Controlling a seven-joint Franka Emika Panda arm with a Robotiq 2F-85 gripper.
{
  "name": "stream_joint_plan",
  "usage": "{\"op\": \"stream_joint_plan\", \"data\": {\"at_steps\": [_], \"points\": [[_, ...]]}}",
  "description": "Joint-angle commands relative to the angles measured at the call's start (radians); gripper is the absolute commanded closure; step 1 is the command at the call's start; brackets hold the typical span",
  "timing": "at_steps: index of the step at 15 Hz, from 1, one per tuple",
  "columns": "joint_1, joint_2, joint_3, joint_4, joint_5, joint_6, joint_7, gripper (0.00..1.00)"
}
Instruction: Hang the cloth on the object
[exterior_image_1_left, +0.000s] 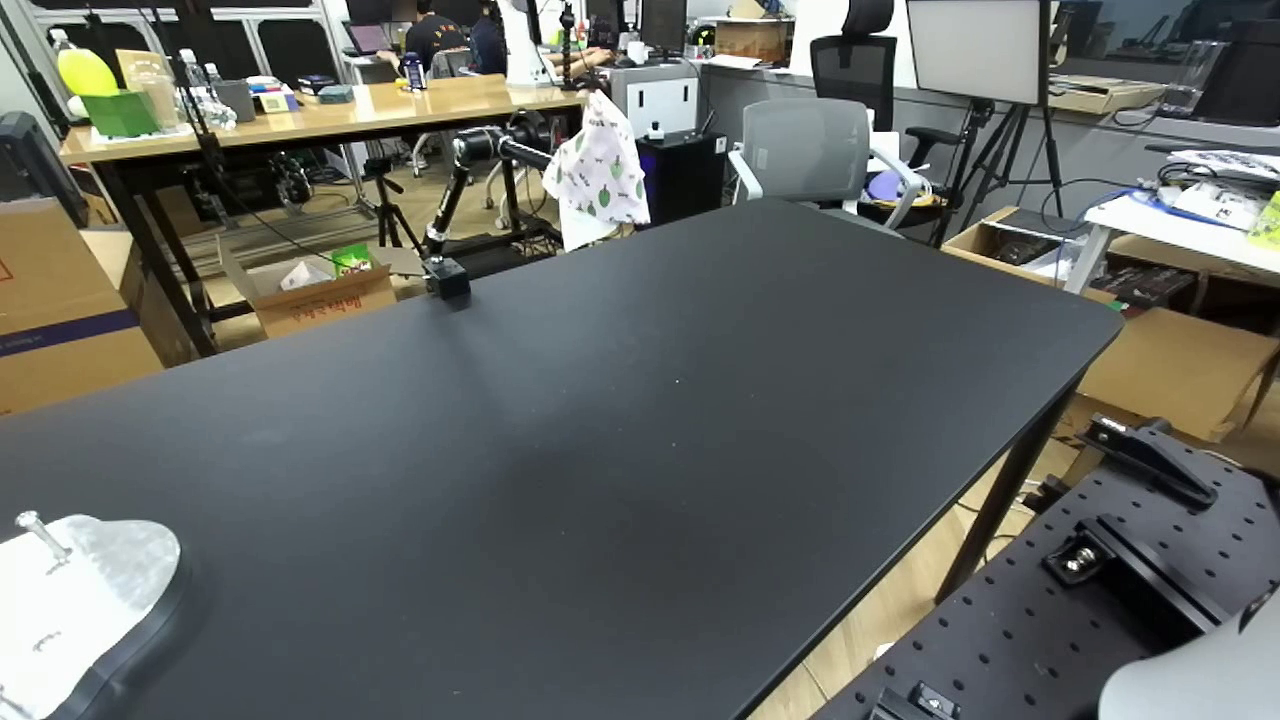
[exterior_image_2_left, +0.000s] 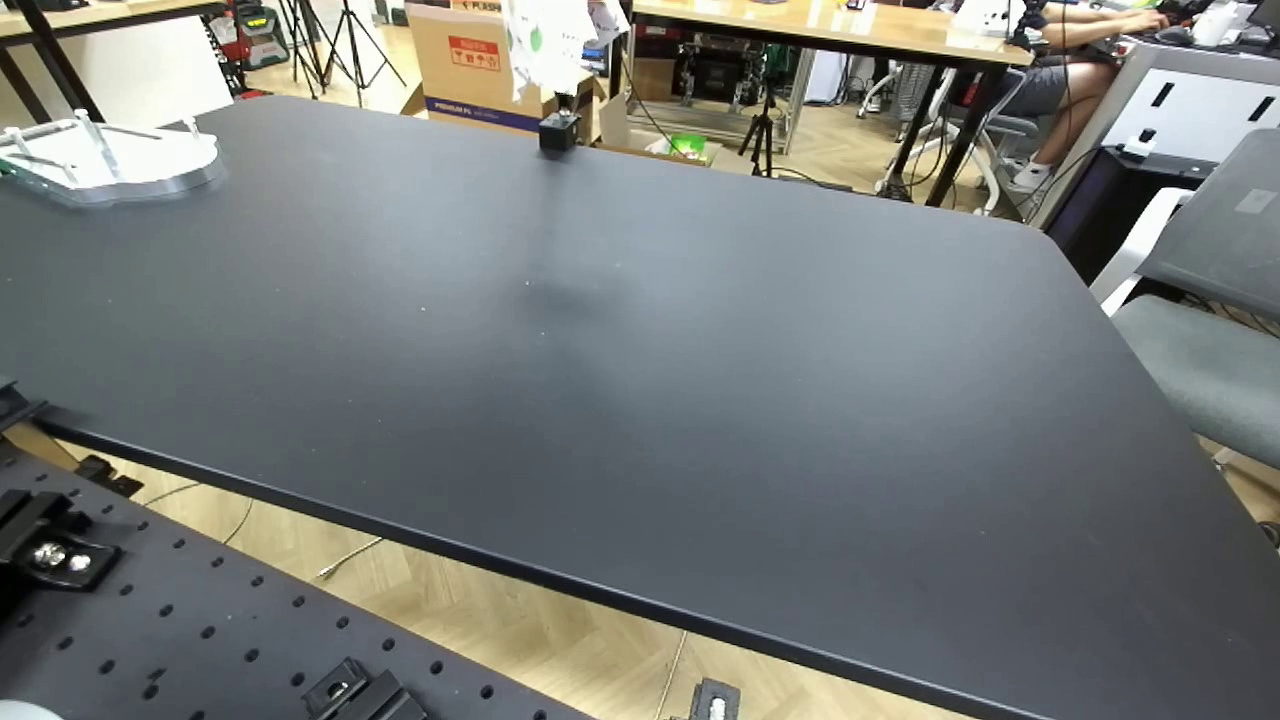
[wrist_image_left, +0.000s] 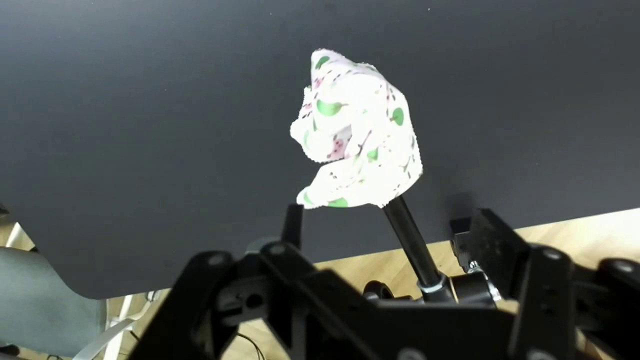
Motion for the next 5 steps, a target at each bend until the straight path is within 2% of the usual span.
{"op": "stream_joint_plan", "data": {"at_steps": [1, 2, 5], "points": [[-0.002, -0.007, 0.003, 0.003, 0.0, -0.003, 0.0, 0.09], [-0.002, -0.01, 0.004, 0.003, 0.0, -0.003, 0.0, 0.06], [-0.002, -0.01, 0.004, 0.003, 0.0, -0.003, 0.0, 0.06]]}}
